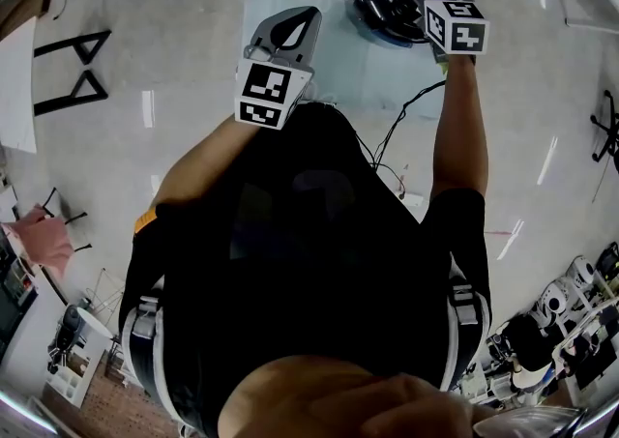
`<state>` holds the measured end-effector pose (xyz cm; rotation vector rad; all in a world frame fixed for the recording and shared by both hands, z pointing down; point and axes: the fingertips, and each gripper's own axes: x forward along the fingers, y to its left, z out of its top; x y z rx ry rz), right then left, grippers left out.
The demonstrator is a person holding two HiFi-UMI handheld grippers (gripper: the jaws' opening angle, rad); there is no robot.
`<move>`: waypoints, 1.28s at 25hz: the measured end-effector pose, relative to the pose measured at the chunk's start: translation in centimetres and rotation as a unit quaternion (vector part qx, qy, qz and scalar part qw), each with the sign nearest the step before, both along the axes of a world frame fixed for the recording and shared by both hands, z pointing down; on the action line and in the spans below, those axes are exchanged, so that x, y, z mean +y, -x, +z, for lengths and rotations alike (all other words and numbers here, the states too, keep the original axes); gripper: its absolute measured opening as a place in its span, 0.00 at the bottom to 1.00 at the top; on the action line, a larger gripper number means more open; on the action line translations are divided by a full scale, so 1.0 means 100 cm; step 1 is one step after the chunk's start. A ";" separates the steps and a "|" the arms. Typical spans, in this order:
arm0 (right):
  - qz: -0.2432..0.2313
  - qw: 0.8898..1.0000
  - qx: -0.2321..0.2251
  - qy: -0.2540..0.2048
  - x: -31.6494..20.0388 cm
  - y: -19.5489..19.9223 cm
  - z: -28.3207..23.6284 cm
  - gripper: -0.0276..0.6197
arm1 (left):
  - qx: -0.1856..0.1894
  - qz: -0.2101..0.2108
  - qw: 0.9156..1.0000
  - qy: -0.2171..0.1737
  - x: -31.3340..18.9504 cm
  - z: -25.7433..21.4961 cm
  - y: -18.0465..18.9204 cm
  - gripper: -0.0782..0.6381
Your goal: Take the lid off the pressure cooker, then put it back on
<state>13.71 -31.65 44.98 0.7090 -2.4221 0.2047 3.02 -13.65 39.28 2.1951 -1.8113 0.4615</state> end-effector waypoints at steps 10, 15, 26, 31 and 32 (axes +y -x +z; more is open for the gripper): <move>0.075 0.995 -0.038 -0.055 0.032 -0.023 -0.063 0.53 | 0.017 0.062 0.998 -0.026 0.013 -0.014 0.015 0.12; 0.161 0.980 -0.092 -0.074 0.091 -0.012 -0.088 0.37 | 0.028 0.108 0.993 -0.035 0.027 -0.017 0.025 0.12; 0.269 0.955 -0.116 -0.049 0.239 0.065 -0.062 0.12 | 0.033 0.191 0.980 -0.041 0.084 -0.010 0.065 0.12; 0.299 0.946 -0.121 -0.042 0.292 0.090 -0.052 0.09 | 0.033 0.221 0.974 -0.032 0.123 -0.001 0.079 0.12; 0.305 0.944 -0.123 -0.041 0.301 0.094 -0.050 0.09 | 0.032 0.227 0.973 -0.029 0.130 0.000 0.082 0.12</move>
